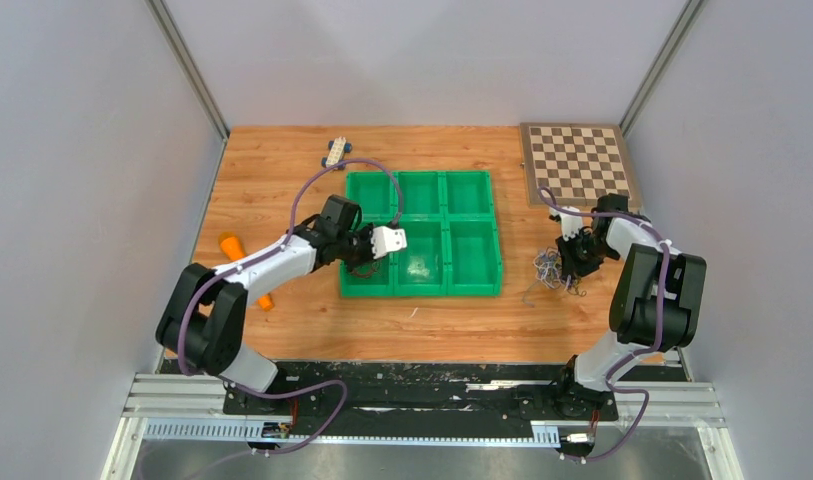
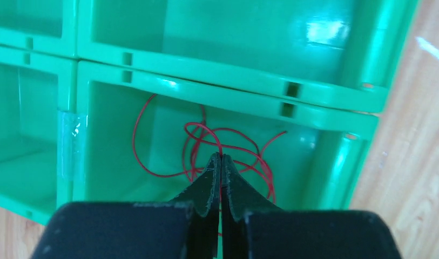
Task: Untangle the cables
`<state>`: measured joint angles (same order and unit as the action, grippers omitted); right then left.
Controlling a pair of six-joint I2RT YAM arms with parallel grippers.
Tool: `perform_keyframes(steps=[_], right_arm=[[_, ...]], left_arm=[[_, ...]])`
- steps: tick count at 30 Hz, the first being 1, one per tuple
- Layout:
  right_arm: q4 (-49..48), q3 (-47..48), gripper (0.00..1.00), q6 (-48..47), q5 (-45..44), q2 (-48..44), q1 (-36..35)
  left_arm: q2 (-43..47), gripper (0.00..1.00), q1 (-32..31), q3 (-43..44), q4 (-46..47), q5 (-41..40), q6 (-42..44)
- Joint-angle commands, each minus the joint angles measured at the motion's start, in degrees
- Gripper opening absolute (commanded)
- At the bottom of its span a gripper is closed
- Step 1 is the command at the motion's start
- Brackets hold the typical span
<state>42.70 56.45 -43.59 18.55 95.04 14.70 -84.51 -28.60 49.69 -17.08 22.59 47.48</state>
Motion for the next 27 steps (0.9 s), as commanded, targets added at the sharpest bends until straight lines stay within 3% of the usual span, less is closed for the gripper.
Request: perform_keyframes(steps=[1, 4, 6, 8, 11, 14, 17, 22, 27], right_arm=[[0.92, 2.26, 0.02, 0.37, 0.27, -0.84, -0.04], [1.28, 2.12, 0.01, 0.27, 0.59, -1.55, -0.09], [1.86, 1.95, 0.01, -0.09, 1.95, -2.28, -0.08], [2.95, 2.07, 0.01, -0.78, 4.37, -3.25, -0.06], [4.44, 2.71, 0.00, -1.43, 8.60, -5.54, -0.09], [5.95, 3.91, 0.00, -2.06, 13.64, -8.91, -0.06], [8.40, 5.44, 0.00, -3.27, 19.02, -11.80, -0.04], [11.05, 7.27, 0.00, -4.51, 26.25, -16.76, -0.12], [13.42, 9.55, 0.00, -4.12, 32.09, -20.64, -0.54]], left_arm=[[-5.39, 0.00, 0.36, 3.75, 4.11, -4.32, -6.85], [-7.46, 0.00, 0.36, 6.33, 2.98, -5.10, -8.86], [-7.16, 0.12, 0.81, 7.39, 0.85, -4.25, -9.60], [-5.04, 0.47, 1.74, 8.01, -1.90, -1.44, -10.05], [1.17, 0.66, 2.83, 9.18, -5.90, 1.80, -10.26], [5.68, 0.94, 4.56, 11.84, -10.29, 3.70, -9.44], [9.01, 1.00, 5.60, 15.68, -12.13, 5.13, -8.96], [7.42, 1.00, 4.67, 22.16, -10.72, 15.58, -11.25], [0.82, 1.00, -4.42, 30.15, -5.32, 20.49, -18.76]])
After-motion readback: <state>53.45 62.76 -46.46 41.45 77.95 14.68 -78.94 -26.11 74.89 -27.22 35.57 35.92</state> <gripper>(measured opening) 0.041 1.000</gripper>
